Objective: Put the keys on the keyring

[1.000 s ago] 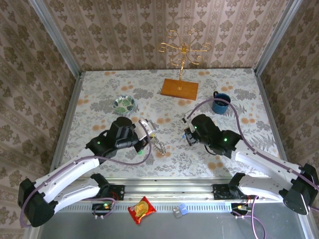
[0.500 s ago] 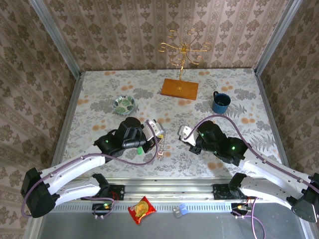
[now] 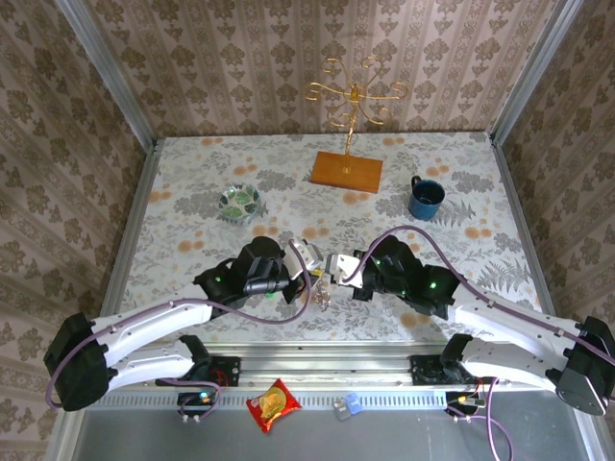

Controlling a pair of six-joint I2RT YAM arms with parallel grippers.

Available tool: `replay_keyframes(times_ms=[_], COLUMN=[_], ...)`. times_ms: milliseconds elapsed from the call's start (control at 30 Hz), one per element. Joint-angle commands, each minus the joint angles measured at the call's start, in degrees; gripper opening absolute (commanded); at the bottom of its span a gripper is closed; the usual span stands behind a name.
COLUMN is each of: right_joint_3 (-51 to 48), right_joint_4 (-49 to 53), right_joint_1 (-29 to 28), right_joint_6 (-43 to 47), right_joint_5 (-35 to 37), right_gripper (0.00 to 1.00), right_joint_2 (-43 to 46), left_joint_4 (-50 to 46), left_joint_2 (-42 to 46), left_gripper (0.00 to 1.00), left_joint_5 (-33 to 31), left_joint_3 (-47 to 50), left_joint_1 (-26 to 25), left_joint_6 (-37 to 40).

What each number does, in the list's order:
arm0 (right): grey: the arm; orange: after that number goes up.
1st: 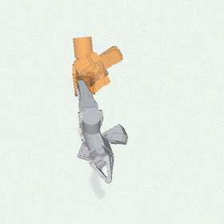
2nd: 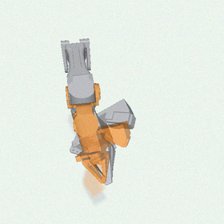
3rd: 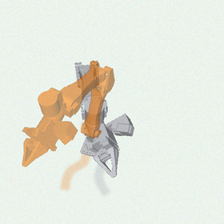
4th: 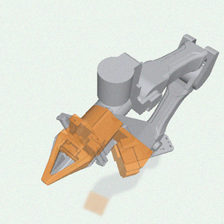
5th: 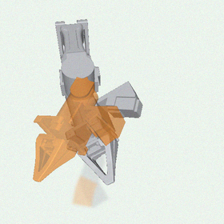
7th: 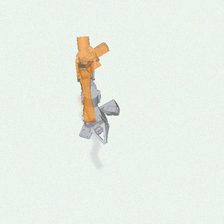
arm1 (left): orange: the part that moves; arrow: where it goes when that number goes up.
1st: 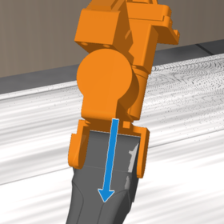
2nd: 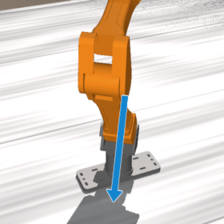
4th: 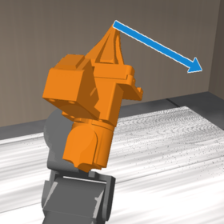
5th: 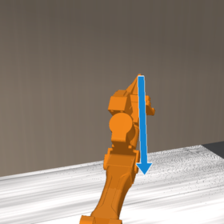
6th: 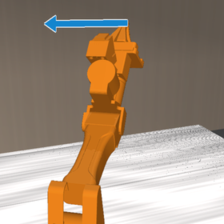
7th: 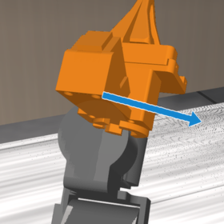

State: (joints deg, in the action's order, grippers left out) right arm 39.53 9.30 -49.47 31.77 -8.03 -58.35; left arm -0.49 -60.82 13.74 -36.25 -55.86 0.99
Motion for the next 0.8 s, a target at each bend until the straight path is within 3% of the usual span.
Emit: replay_keyframes(times_ms=[0, 767], right_joint_3=[-0.74, -2.15], right_joint_4=[-3.87, -5.8], right_joint_1=[-0.54, -2.62], right_joint_6=[1.46, 3.33], right_joint_5=[0.78, 6.43], right_gripper=[0.0, 0.0], right_joint_2=[-0.4, -1.29], left_joint_4=[4.59, 6.61], left_joint_2=[-0.09, 0.25], left_gripper=[0.0, 0.0], left_joint_5=[0.57, 0.69], left_joint_3=[0.74, 2.15], left_joint_1=[-0.55, -0.66], left_joint_6=[-2.23, -3.72])
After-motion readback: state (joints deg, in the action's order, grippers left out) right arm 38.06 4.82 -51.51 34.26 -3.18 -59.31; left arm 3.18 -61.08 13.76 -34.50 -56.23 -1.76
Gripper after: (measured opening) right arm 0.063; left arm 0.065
